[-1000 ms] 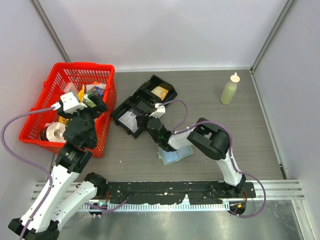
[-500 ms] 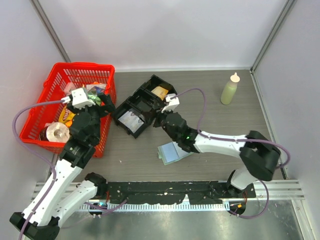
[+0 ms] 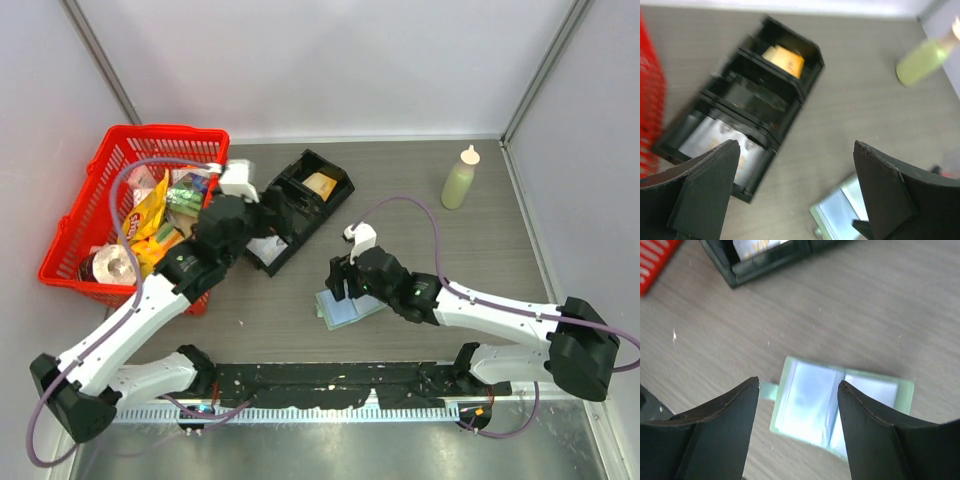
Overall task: Take the credit cards out of the card holder
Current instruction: Place the credit card in the storage box, then remove the credit card from the card holder.
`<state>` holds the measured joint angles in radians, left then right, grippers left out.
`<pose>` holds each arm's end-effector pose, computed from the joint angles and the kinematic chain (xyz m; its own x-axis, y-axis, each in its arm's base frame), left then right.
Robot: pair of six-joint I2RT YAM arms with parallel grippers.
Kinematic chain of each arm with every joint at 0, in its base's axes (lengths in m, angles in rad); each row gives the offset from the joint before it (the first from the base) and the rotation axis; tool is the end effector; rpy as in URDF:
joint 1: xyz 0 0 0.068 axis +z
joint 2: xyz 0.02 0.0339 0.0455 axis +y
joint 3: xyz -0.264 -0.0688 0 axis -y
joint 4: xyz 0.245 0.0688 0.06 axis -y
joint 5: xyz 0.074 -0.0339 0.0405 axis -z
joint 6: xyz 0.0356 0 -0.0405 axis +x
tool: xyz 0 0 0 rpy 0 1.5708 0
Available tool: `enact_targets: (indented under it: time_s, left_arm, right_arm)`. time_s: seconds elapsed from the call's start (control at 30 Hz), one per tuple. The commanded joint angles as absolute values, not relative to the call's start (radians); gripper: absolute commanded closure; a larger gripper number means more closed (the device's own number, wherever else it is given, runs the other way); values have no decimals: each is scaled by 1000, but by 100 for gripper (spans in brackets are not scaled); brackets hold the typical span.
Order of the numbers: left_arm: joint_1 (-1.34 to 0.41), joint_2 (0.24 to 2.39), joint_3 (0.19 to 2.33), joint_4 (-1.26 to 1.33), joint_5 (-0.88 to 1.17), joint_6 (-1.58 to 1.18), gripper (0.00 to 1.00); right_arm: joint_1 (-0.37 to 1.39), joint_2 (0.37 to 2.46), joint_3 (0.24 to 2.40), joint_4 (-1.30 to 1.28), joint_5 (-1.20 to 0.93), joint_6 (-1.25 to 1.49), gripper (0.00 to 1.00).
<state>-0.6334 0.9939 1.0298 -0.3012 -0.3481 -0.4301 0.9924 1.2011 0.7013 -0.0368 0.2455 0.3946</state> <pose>0.1864 -0.1218 0.3754 -0.3135 -0.2561 -0.9144 0.1764 0.9305 -0.3211 0.1503 0.2144 0.2394 -0.5264 -0.1241 -0.8412 -0.5370 0.8156 0.2157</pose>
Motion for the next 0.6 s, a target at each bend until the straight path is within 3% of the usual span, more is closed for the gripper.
enact_targets:
  time_s: [0.0,0.27,0.57]
  left_arm:
    - [-785,1057,1066,-446,-393,-547,0]
    - [-1003,1170,982,-521,-501,-779,0]
    - [-1029,1235,845,-522,-474,-1028,2]
  right_arm:
    - [992,1190,672,-133,140,379,30]
    - [1002,1258,612,-66,109,377,29]
    - [1009,1336,574,-6,90,382,29]
